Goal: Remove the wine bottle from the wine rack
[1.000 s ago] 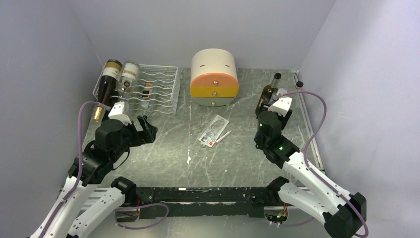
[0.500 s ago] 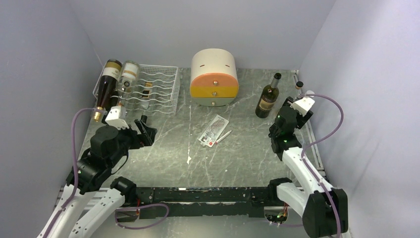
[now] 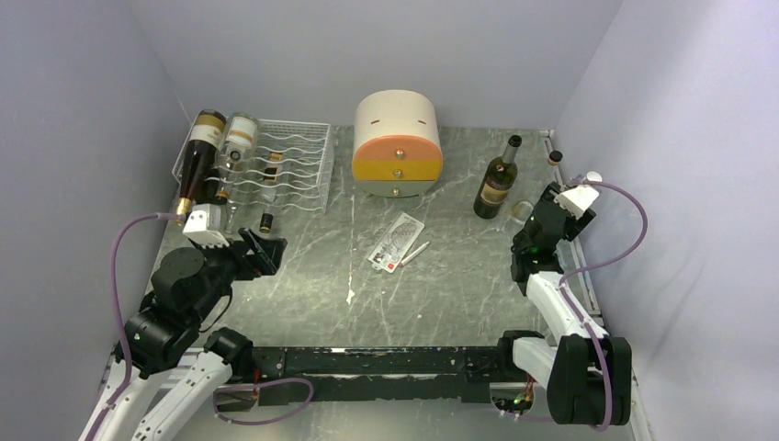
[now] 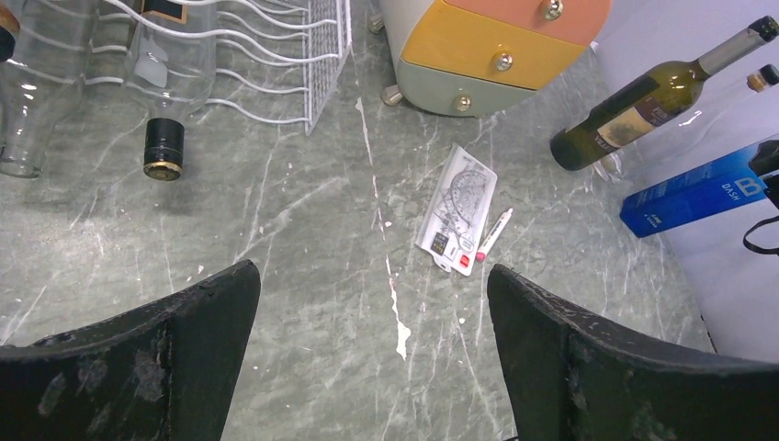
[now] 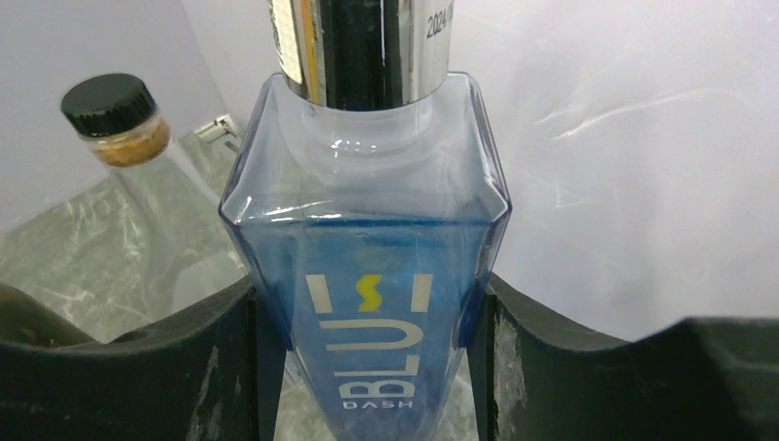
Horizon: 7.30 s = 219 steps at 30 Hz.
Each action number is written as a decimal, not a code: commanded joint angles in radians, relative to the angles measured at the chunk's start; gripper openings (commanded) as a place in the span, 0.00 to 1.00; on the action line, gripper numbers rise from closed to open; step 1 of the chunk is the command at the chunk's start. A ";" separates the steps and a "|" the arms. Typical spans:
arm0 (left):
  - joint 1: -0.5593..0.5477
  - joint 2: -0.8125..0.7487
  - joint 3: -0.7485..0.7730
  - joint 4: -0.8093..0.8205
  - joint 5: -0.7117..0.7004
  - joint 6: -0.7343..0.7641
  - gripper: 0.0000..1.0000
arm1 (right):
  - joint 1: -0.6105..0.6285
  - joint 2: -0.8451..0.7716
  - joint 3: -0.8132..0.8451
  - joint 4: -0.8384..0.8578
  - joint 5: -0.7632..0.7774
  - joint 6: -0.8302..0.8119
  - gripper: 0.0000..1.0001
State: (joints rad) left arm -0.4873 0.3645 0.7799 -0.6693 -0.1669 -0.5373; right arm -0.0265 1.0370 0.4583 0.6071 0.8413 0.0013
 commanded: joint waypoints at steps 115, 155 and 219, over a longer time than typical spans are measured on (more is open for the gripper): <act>0.401 1.282 0.199 0.774 -0.490 0.931 0.61 | 0.645 -0.217 0.044 -0.507 -0.939 0.258 1.00; 0.589 0.963 0.344 0.273 0.339 0.241 0.07 | 0.656 -0.166 0.078 -0.506 -0.931 0.401 1.00; 0.601 0.477 -0.195 0.536 1.200 -0.148 0.07 | 1.030 0.088 0.292 -0.433 -0.744 0.112 1.00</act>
State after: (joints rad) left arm 0.1524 0.9207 0.5632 -0.0380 1.0737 -0.8597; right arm 0.9428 1.1114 0.7074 0.1204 0.0669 0.2398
